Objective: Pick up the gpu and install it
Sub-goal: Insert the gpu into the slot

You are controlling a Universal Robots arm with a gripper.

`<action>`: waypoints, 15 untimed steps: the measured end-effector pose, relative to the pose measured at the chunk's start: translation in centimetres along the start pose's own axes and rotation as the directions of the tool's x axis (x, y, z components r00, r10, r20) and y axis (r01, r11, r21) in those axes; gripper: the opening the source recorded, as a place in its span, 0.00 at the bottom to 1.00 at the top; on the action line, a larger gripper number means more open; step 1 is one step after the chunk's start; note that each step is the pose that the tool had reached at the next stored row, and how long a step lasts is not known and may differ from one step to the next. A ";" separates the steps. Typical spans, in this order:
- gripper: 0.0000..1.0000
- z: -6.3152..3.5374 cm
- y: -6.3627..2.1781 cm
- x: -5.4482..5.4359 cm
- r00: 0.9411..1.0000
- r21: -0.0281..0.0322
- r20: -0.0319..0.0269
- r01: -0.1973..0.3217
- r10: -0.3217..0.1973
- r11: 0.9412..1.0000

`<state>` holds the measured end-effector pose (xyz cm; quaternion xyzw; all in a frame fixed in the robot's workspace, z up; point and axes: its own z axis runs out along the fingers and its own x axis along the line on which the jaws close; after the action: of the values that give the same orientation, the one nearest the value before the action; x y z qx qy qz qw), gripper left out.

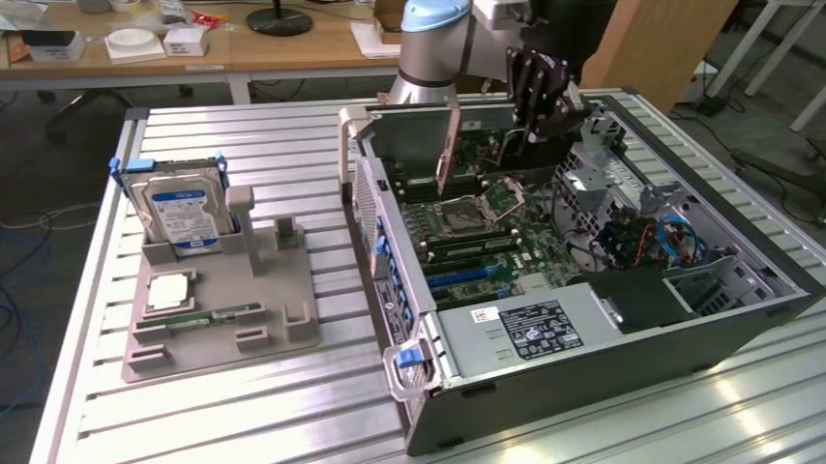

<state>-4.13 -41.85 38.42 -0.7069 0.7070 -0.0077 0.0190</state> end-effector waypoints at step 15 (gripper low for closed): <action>0.26 0.74 1.62 0.5 1.000 0.004 0.000 0.004 -0.004 1.000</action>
<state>-5.71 -42.35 37.61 -0.7083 0.7056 -0.0091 0.0205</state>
